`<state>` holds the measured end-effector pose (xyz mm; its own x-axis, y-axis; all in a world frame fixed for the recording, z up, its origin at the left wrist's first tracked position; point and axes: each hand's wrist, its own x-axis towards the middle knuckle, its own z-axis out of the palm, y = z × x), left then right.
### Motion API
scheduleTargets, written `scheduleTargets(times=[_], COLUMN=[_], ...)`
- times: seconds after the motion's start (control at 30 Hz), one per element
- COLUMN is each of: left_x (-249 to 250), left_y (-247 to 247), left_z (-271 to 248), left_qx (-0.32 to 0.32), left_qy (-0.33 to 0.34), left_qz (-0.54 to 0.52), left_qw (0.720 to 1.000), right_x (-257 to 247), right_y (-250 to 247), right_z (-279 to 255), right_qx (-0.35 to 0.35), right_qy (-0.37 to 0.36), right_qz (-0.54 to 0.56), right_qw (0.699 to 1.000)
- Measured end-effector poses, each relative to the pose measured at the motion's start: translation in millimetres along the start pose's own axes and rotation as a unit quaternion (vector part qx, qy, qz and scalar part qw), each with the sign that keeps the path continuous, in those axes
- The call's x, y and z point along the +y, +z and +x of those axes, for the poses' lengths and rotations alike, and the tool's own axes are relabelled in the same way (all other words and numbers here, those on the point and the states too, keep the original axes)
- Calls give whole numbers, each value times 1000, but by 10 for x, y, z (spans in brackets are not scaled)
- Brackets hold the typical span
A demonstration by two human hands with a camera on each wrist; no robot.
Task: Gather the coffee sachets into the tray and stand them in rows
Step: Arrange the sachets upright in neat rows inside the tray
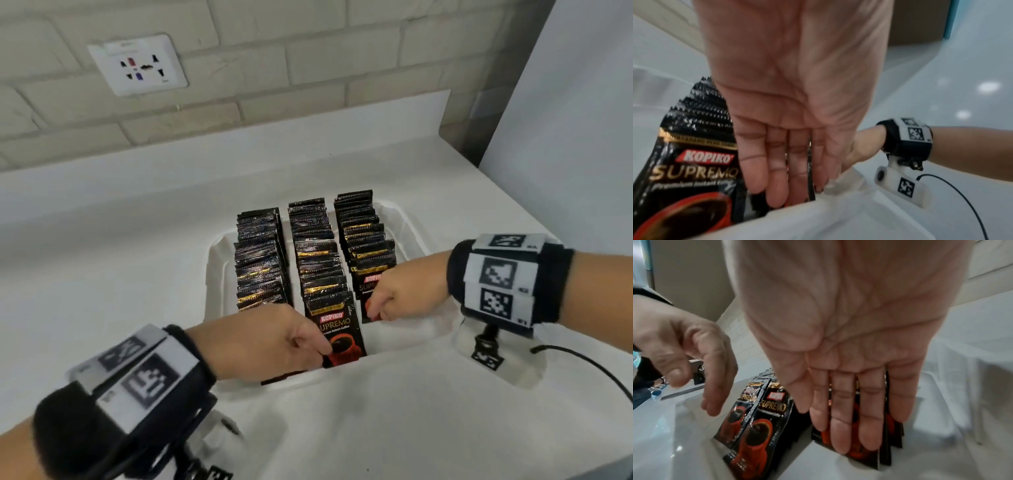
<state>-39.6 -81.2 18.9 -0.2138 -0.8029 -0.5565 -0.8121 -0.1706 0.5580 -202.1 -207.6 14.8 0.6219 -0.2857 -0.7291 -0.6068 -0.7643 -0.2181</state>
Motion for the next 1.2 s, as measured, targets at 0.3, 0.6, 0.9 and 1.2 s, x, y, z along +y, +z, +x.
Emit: scheduleTargets(times=[0.3, 0.6, 0.9, 1.2], left_x=[35, 290, 95, 49], left_y=[56, -223, -180, -88], left_z=[207, 214, 142, 202], left_qx=[-47, 147, 165, 196], left_qy=[2, 56, -27, -26], left_qz=[108, -36, 144, 213], left_qw=[993, 987, 975, 957], right_x=[105, 153, 100, -138], right_y=[133, 204, 124, 70], right_z=[-33, -136, -178, 43], right_qx=[32, 52, 243, 256], right_qy=[-17, -50, -40, -47], right_qz=[58, 138, 212, 172], right_qw=[998, 988, 946, 950])
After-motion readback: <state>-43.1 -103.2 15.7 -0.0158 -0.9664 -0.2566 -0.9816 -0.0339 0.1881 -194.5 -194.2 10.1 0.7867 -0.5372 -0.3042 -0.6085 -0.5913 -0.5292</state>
